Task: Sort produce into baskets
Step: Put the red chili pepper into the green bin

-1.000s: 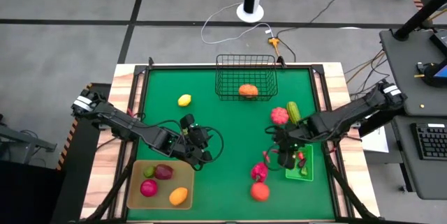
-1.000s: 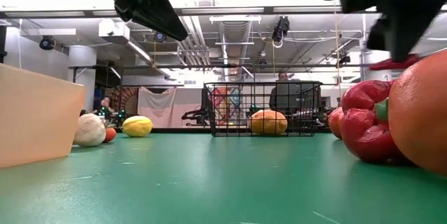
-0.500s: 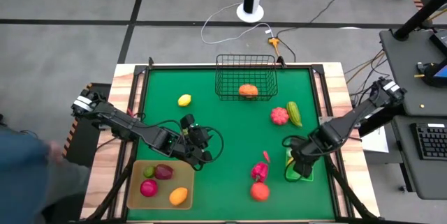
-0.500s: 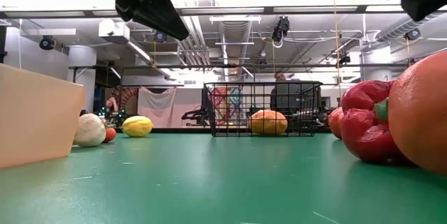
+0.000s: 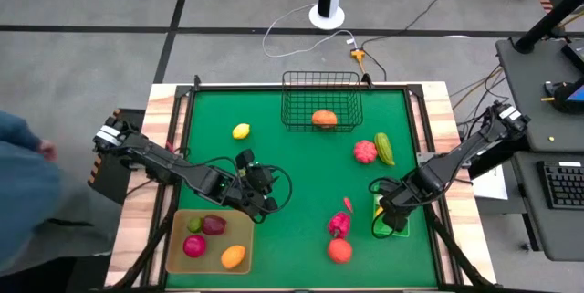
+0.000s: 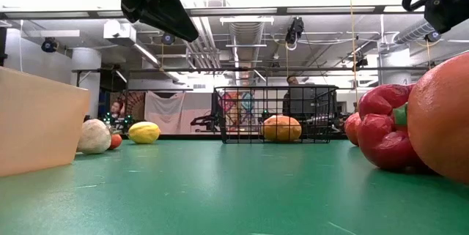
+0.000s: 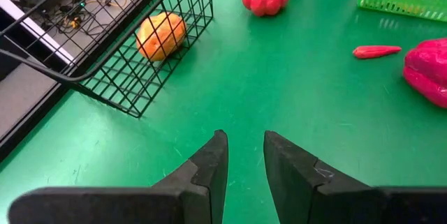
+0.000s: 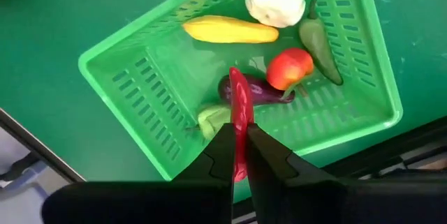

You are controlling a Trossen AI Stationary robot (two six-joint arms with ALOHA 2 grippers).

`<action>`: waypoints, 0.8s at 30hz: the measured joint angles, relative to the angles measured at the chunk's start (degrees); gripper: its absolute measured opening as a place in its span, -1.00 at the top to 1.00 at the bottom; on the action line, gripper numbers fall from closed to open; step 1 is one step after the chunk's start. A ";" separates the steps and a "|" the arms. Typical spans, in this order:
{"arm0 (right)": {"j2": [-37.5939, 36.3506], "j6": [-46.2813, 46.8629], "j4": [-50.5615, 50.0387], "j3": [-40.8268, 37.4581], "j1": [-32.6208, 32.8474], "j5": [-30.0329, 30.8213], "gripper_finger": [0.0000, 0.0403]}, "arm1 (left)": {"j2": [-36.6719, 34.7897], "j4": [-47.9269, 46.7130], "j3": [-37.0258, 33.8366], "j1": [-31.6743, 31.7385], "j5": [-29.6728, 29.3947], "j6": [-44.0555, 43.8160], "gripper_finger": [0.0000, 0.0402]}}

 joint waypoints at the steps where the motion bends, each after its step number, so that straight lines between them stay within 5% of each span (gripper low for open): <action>1: 0.00 -0.02 0.24 -0.02 0.00 0.28 0.91 | 0.00 0.00 0.00 0.00 0.02 0.00 0.62; 18: 0.02 -0.04 1.98 -0.11 0.00 4.10 0.91 | 0.00 -0.02 0.00 0.00 0.09 -0.25 0.62; 24: 0.02 1.05 1.90 -0.11 0.00 4.12 0.76 | 0.00 -0.04 0.00 0.00 0.09 -0.43 0.62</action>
